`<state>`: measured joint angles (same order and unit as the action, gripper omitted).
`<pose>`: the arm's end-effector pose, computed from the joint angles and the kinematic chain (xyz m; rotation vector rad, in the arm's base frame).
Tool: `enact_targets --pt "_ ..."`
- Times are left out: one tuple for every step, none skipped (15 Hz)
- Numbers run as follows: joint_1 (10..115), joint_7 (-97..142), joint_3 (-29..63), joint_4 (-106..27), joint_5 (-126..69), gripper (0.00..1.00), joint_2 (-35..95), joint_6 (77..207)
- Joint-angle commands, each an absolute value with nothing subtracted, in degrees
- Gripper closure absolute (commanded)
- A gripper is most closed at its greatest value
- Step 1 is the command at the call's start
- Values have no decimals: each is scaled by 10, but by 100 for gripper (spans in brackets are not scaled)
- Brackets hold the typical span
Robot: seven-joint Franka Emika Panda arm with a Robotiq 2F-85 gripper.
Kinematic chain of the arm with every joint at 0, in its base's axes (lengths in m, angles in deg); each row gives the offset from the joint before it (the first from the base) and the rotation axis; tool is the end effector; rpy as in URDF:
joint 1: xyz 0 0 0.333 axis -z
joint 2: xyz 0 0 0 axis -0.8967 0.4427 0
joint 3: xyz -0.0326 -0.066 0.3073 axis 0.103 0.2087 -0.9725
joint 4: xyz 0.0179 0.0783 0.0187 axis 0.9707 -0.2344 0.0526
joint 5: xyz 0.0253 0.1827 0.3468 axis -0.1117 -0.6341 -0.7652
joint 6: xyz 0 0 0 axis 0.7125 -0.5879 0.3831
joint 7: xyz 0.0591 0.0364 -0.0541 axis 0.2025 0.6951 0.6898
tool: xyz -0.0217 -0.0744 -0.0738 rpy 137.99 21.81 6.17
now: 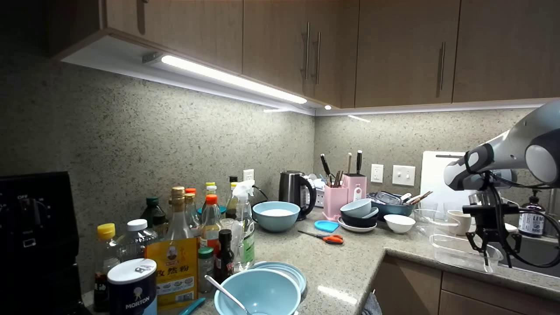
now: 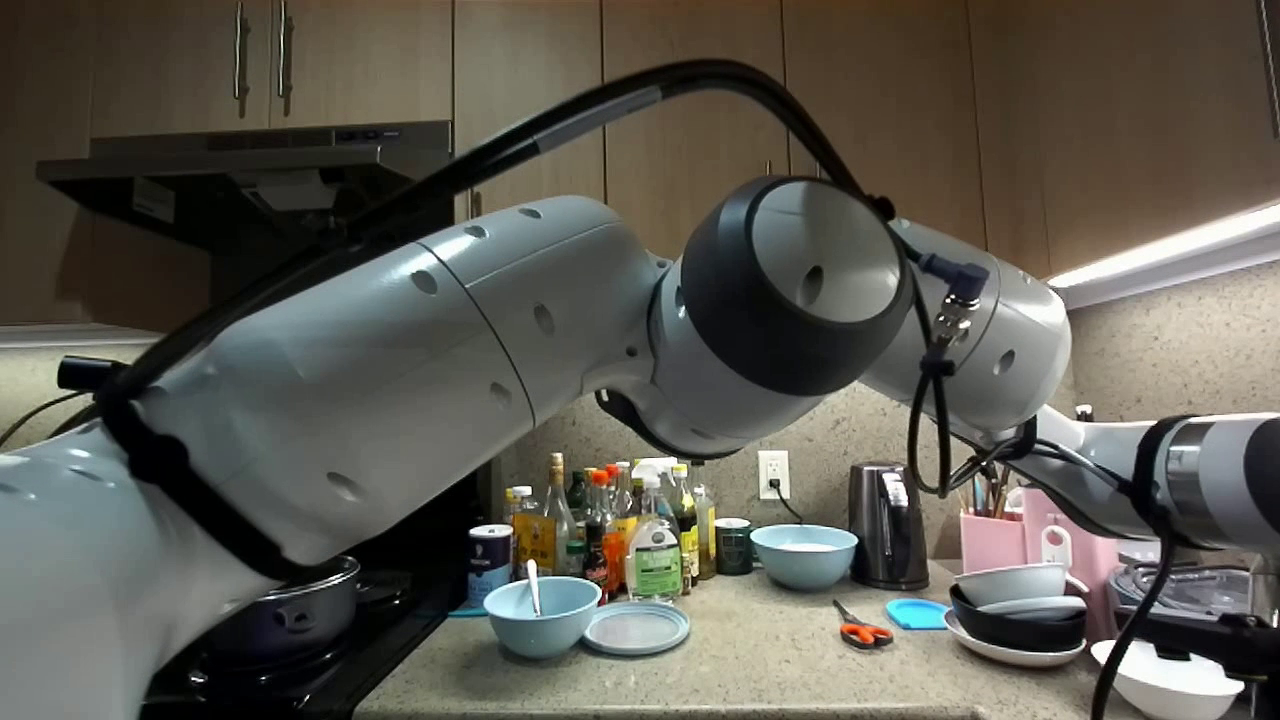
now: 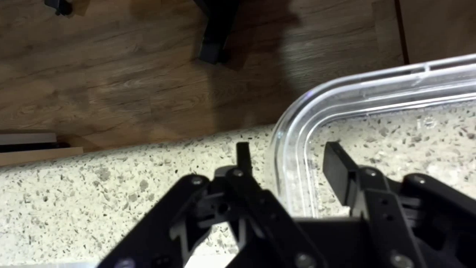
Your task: Put the clear lunch box beside the sink and then move the blue bowl to the right
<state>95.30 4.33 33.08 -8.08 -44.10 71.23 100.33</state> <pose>0.5222 -0.5015 0.2049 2.4739 -1.8065 -0.6561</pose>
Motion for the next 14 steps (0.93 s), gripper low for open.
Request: enact_targets --pt "978 32 310 -35 -448 76 729 986" --pt "981 32 307 -28 -450 82 731 986" --pt "976 32 315 -30 -460 89 730 994" --pt "978 30 313 -26 -463 95 731 996" --pt "980 25 313 -22 -472 95 731 1000" --pt "981 23 313 -19 -478 92 731 1003" --pt "983 14 313 -14 -487 95 733 1011" --pt "982 12 315 -9 -492 97 734 1015" --pt "981 13 317 -3 -492 98 737 1021" --pt "980 13 319 3 -491 97 740 1025" --pt "977 13 322 10 -483 96 745 1031" --pt "977 13 323 15 -481 96 750 1035" --pt "977 13 325 25 -477 96 758 1033" --pt "988 7 306 42 -461 96 766 1027"
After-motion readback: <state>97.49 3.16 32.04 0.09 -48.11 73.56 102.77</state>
